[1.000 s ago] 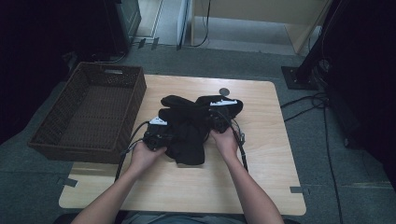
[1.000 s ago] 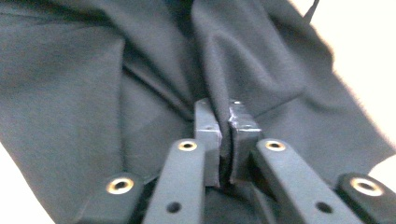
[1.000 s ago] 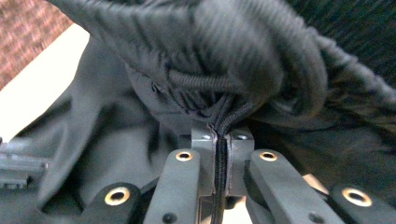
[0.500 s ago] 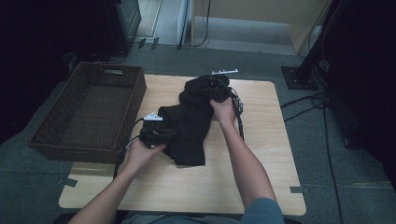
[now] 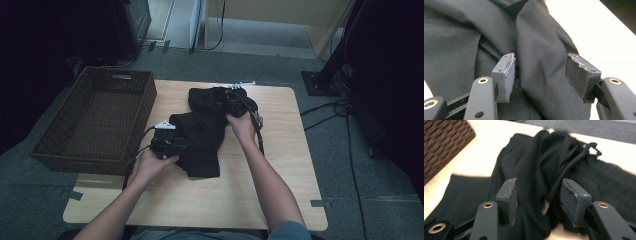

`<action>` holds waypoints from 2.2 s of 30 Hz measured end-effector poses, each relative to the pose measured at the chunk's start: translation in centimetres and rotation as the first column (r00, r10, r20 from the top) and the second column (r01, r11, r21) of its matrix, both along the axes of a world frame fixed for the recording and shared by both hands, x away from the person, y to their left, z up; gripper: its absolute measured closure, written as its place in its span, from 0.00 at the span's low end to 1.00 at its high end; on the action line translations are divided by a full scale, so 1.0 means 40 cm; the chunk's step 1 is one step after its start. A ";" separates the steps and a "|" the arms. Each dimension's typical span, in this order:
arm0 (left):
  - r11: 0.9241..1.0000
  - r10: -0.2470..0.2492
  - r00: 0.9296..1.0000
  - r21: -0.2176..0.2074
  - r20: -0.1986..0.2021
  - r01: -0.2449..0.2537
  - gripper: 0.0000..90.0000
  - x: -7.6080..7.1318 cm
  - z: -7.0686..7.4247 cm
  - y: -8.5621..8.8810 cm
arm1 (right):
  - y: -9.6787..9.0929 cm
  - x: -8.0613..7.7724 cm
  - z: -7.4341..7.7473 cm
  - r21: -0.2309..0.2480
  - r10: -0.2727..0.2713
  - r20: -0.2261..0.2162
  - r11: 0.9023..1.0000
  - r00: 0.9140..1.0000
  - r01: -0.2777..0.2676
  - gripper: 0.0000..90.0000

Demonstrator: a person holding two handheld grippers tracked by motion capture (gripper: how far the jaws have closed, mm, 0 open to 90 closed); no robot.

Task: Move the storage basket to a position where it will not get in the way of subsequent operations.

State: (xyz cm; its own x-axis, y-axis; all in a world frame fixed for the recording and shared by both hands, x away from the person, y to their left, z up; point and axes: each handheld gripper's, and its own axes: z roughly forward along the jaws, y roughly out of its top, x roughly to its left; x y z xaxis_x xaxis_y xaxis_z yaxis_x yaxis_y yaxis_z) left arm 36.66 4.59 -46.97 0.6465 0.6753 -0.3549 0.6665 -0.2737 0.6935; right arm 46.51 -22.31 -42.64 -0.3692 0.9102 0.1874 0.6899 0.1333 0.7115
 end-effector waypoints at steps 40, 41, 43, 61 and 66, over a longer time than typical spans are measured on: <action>0.993 -0.109 0.992 0.047 -0.064 0.112 0.95 -0.018 -0.032 -0.030 | 0.039 -0.196 -0.073 0.072 0.097 0.004 0.993 0.995 -0.097 0.98; 0.991 -0.117 0.992 0.055 -0.052 0.120 0.90 -0.024 -0.022 -0.035 | 0.033 -0.197 -0.049 0.067 0.099 0.015 0.993 0.995 -0.100 0.98; 0.991 -0.130 0.991 0.041 -0.032 0.131 0.78 -0.030 -0.003 -0.037 | 0.021 -0.199 -0.010 0.070 0.101 0.037 0.992 0.994 -0.103 0.98; 0.999 -0.018 1.000 -0.031 0.009 0.019 0.53 0.004 0.036 0.009 | 0.116 -0.128 0.028 -0.018 0.178 0.009 0.984 0.984 -0.178 0.98; 1.000 -0.025 1.000 0.015 0.008 0.024 0.51 0.008 0.023 0.003 | 0.164 -0.100 -0.030 -0.013 0.219 -0.051 0.975 0.974 -0.220 0.88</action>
